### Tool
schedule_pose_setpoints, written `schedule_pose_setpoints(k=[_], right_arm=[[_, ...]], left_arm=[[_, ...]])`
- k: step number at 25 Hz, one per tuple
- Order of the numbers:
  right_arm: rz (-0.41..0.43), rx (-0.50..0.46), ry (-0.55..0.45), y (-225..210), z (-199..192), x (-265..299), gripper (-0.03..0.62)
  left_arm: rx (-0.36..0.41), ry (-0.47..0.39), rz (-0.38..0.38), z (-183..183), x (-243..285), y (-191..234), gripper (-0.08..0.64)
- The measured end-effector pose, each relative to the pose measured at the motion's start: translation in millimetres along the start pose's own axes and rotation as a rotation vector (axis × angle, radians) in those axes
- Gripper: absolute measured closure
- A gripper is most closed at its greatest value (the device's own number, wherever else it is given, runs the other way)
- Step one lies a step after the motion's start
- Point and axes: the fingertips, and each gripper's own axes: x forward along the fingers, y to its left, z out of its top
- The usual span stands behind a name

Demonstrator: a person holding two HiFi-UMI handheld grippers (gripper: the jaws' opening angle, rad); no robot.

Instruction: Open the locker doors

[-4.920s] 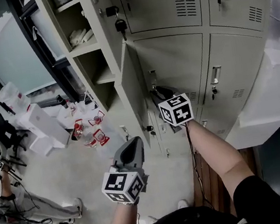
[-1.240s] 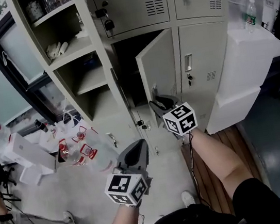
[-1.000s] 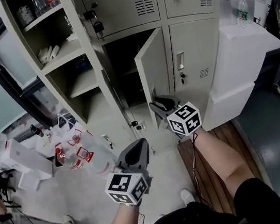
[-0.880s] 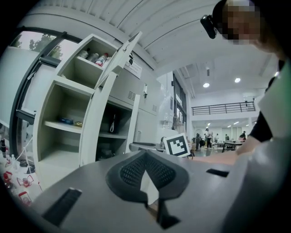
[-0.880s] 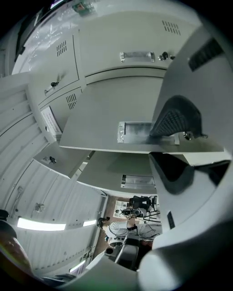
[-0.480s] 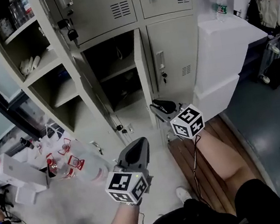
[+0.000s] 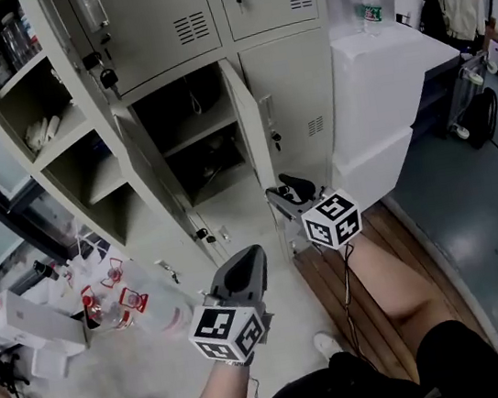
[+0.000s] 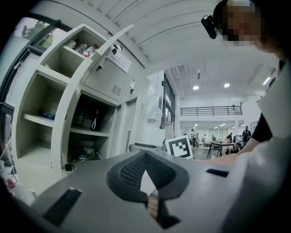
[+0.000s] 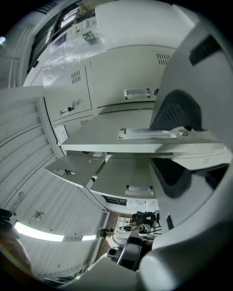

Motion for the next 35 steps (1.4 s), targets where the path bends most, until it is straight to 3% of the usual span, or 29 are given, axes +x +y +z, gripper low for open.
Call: schedule_pose_setpoints(k=[4,6,18,35], right_arm=[[-0.082,-0.032,0.021,-9,0,3,0.401],[-0.121,-0.065,0.039,-14,-1,4,0.43],[-0.193,-0.025,0.05,-36,-4,-11,0.48],[-0.325,-0.014,0.012,-40,1,-34,0.486]], left_arm=[[0.007,0.004,-0.01,0,2,-4,0.561],[0.007,0.005,-0.012,0,3,-5,0.561],[-0.001,-0.003,-0.001,2,-2,0,0.561],[-0.018,-0.03,0.054,4,-41,20,0.561]])
